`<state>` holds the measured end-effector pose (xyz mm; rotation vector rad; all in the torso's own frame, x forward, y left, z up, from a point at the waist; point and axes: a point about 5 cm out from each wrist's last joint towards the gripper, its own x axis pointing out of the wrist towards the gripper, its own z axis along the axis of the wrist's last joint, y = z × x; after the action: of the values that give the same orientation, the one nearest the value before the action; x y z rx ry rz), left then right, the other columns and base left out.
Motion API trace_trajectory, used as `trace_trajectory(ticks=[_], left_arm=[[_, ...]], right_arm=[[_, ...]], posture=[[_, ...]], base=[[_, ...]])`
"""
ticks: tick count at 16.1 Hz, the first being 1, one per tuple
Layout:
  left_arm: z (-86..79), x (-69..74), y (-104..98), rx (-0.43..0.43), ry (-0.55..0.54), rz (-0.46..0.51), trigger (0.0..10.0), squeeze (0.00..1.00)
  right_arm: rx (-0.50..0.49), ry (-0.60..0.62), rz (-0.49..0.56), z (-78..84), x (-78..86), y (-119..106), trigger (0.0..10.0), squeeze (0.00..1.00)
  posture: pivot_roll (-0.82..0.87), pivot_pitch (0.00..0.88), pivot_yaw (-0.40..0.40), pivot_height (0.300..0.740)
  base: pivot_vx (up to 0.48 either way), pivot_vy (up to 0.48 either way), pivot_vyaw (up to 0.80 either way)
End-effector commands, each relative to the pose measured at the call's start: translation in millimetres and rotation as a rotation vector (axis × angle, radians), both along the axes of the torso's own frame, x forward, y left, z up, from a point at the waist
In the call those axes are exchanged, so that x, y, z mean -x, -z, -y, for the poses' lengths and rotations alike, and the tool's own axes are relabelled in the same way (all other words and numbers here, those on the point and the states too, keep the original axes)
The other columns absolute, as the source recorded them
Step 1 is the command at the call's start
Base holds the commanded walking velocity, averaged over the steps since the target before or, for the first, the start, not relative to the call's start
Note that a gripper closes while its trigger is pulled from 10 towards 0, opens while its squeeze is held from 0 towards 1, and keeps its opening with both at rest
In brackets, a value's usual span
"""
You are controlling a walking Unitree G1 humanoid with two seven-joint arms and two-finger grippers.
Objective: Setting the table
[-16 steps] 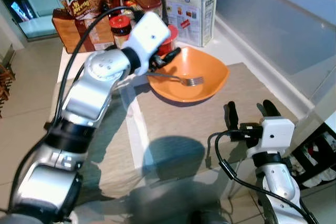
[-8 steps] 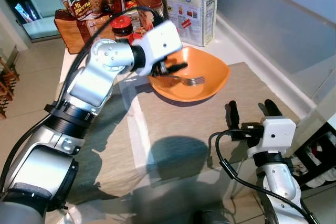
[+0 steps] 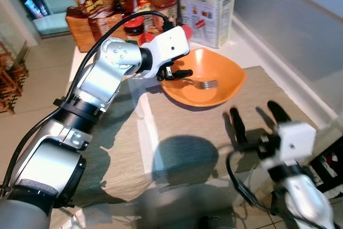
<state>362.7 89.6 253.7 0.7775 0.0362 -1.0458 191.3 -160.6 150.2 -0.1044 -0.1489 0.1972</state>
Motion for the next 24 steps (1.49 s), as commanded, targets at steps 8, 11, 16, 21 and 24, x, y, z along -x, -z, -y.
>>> trace_trajectory(ticks=[8,11,16,21,24], left_arm=[[21.1,-0.3,-13.2,-0.039,0.134,-0.070,10.0,0.00],[22.1,4.6,-10.9,-0.066,0.192,-0.117,10.0,0.00],[21.7,1.1,3.8,-0.170,0.211,-0.158,10.0,0.00],[28.4,-4.0,4.4,-0.157,0.171,-0.151,10.0,0.00],[31.8,-5.9,6.9,-0.149,0.162,-0.154,10.0,0.00]], right_arm=[[-0.015,-0.103,-0.105,9.1,17.4,0.4,10.0,0.00],[-0.027,-0.106,-0.105,7.8,16.6,0.0,10.0,0.00],[-0.062,-0.114,-0.079,-4.2,3.3,-2.9,10.0,0.00],[-0.074,-0.122,-0.065,-11.3,1.5,-6.0,10.0,0.00],[-0.074,-0.122,-0.066,-12.7,-0.6,-6.0,10.0,0.00]], posture=[[-0.17,0.026,0.077,0.740],[-0.16,0.031,0.080,0.740],[-0.16,0.032,0.090,0.740],[-0.16,0.029,0.093,0.740],[-0.16,0.023,0.092,0.740]], base=[[0.000,0.000,0.00],[0.000,0.000,0.00],[0.000,0.000,0.00],[0.000,0.000,0.00],[0.000,0.000,0.00]])
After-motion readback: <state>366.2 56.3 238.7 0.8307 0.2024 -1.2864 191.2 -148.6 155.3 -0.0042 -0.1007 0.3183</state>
